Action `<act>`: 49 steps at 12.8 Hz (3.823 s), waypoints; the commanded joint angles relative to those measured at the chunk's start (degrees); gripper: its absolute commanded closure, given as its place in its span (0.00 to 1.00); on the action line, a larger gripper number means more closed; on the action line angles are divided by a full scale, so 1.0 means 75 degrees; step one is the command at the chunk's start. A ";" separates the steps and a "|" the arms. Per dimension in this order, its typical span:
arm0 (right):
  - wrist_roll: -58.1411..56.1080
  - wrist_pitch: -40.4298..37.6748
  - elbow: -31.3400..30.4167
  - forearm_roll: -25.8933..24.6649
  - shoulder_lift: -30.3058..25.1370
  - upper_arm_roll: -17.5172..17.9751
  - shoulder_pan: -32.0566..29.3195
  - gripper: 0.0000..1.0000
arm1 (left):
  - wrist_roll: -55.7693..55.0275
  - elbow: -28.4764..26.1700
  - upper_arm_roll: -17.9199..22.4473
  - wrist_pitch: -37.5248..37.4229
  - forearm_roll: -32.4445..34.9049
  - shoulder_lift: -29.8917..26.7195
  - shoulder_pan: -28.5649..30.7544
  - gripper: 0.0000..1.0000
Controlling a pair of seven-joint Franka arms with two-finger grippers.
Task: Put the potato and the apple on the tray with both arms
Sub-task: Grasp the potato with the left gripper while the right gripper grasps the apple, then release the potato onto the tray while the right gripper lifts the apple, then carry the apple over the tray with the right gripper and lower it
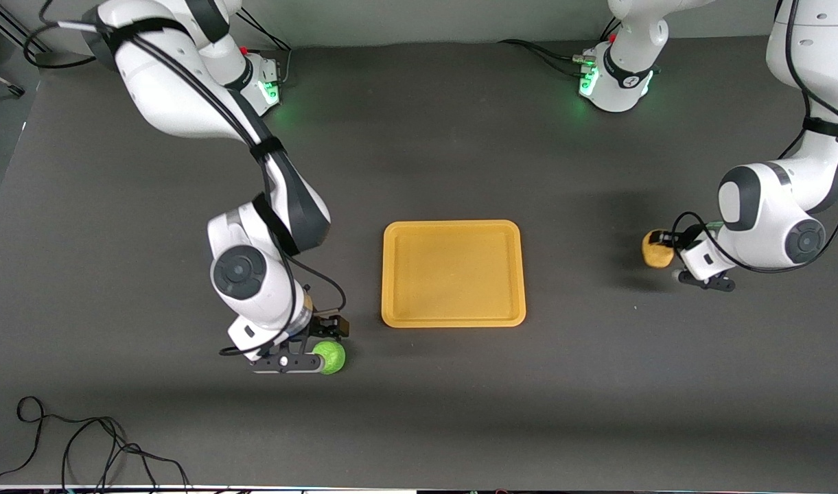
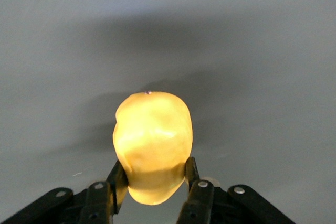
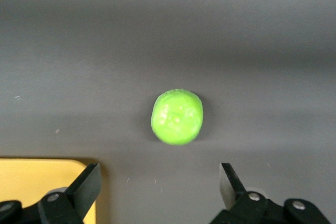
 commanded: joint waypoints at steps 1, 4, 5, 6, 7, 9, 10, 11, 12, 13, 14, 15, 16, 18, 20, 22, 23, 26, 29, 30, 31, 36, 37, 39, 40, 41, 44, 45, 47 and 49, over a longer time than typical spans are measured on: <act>0.0160 0.1021 -0.0822 -0.0125 0.0026 -0.0011 -0.0129 0.00 | -0.1578 0.1455 -0.0522 -0.1625 -0.0500 -0.0144 -0.0690 1.00; 0.0159 0.1668 -0.1025 -0.0125 0.0236 -0.0163 -0.0118 0.00 | -0.3431 0.2103 -0.0923 -0.1117 -0.0946 0.0289 -0.1731 1.00; 0.0171 0.1797 -0.1013 -0.0113 0.0306 -0.0163 -0.0118 0.00 | -0.3831 0.2151 -0.0923 -0.0708 -0.0958 0.0418 -0.2083 1.00; 0.0171 0.1902 -0.1001 -0.0113 0.0330 -0.0163 -0.0118 0.00 | -0.4160 0.2151 -0.0923 -0.0298 -0.0935 0.0617 -0.2307 1.00; 0.0171 0.2019 -0.1001 -0.0113 0.0342 -0.0163 -0.0118 0.00 | -0.4349 0.2151 -0.0923 0.0078 -0.0923 0.0897 -0.2565 1.00; 0.0183 0.2487 -0.1001 -0.0113 0.0528 -0.0163 -0.0094 0.00 | -0.4607 0.2151 -0.0923 0.0805 -0.0853 0.1320 -0.2930 1.00; 0.0206 0.2675 -0.1013 -0.0124 0.0622 -0.0163 -0.0094 0.00 | -0.4620 0.2151 -0.0912 0.0854 -0.0806 0.1438 -0.3023 1.00; 0.0206 0.2688 -0.1001 -0.0125 0.0728 -0.0175 -0.0094 0.00 | -0.4620 0.2151 -0.0900 0.0866 -0.0690 0.1555 -0.3210 0.99; 0.0206 0.2700 -0.0978 -0.0136 0.0822 -0.0175 -0.0094 0.00 | -0.4632 0.2151 -0.0888 0.0913 -0.0549 0.1626 -0.3270 0.99; 0.0206 0.2700 -0.0966 -0.0148 0.0846 -0.0175 -0.0083 0.00 | -0.4632 0.2139 -0.0888 0.1018 -0.0536 0.1673 -0.3270 0.99; 0.0206 0.2700 -0.0966 -0.0148 0.0858 -0.0175 -0.0083 0.07 | -0.4632 0.2139 -0.0888 0.1123 -0.0536 0.1731 -0.3293 0.99; 0.0206 0.2700 -0.0966 -0.0148 0.0904 -0.0175 -0.0083 0.30 | -0.4632 0.2139 -0.0888 0.1182 -0.0525 0.1767 -0.3317 0.98; 0.0172 0.2700 -0.0954 -0.0160 0.0881 -0.0175 -0.0083 0.55 | -0.4620 0.2139 -0.0888 0.1183 -0.0524 0.1790 -0.3340 0.73; 0.0136 0.2468 -0.0849 -0.0160 0.0753 -0.0187 -0.0106 0.70 | -0.4620 0.2151 -0.0888 0.1195 -0.0419 0.1791 -0.3364 0.34; 0.0078 0.1452 -0.0697 -0.0160 0.0286 -0.0187 -0.0141 0.70 | -0.4620 0.2163 -0.0888 0.1195 -0.0407 0.1756 -0.3352 0.11; -0.0016 0.0222 -0.0626 -0.0137 -0.0462 -0.0187 -0.0199 0.70 | -0.4620 0.2186 -0.0888 0.0997 -0.0407 0.1290 -0.3201 0.01; -0.0016 -0.0318 -0.0638 -0.0067 -0.0896 -0.0187 -0.0269 0.70 | -0.4620 0.2151 -0.0842 0.0810 -0.0407 0.0811 -0.3096 0.00; -0.0028 -0.1666 -0.0614 -0.0031 -0.1974 -0.0199 -0.0305 0.70 | -0.4329 0.2186 -0.0666 -0.0990 -0.0140 -0.0747 -0.1998 0.00; -0.0016 -0.2747 -0.0626 0.0296 -0.2832 -0.0164 -0.0305 0.70 | -0.3078 0.2175 -0.0538 -0.2202 0.1208 -0.2002 -0.1305 0.00; 0.0007 -0.2877 -0.0568 0.0344 -0.2880 -0.0129 -0.0282 0.70 | -0.2656 0.2128 -0.0513 -0.2401 0.1210 -0.2378 -0.1104 0.00; 0.0158 -0.2889 -0.0544 0.0356 -0.2892 -0.0059 -0.0212 0.70 | -0.2373 0.2104 -0.0490 -0.2681 0.1210 -0.2695 -0.0963 0.00; 0.2919 -0.2890 0.0998 0.0297 -0.1701 0.0141 0.1648 0.70 | -0.1949 0.2209 -0.0478 -0.2942 0.1726 -0.3342 -0.0751 0.00; 0.3505 -0.2890 0.1502 0.0274 -0.1244 0.0141 0.2023 0.71 | -0.1948 0.2279 -0.0490 -0.2919 0.1714 -0.3354 -0.0762 0.00; 0.4689 -0.2832 0.2254 0.0204 -0.0458 0.0095 0.2762 0.71 | -0.1320 0.2688 -0.0467 -0.2965 0.1365 -0.3051 -0.0739 0.00; 0.4892 -0.2738 0.2338 0.0157 -0.0258 0.0083 0.2962 0.71 | -0.1141 0.2760 -0.0420 -0.2977 0.1165 -0.2968 -0.0658 0.00; 0.4905 -0.2517 0.2316 0.0052 -0.0139 0.0083 0.3011 0.71 | -0.1128 0.2749 -0.0361 -0.2977 0.0931 -0.2967 -0.0587 0.00; 0.4823 -0.1826 0.2245 -0.0274 0.0562 0.0083 0.3023 0.71 | -0.0731 0.2702 -0.0185 -0.3013 0.0846 -0.2956 -0.0388 0.00; 0.4835 -0.1696 0.2222 -0.0532 0.0855 0.0094 0.3023 0.71 | -0.0799 0.2690 -0.0185 -0.2966 0.0858 -0.2921 -0.0364 0.00; 0.4858 -0.1159 0.1861 -0.0663 0.1091 0.0094 0.3023 0.71 | -0.0882 0.2690 -0.0174 -0.2965 0.0928 -0.2909 -0.0364 0.00; 0.4859 -0.0386 0.1182 -0.0792 0.1104 0.0094 0.3035 0.71 | -0.0894 0.2690 -0.0185 -0.3059 0.1161 -0.2909 -0.0376 0.00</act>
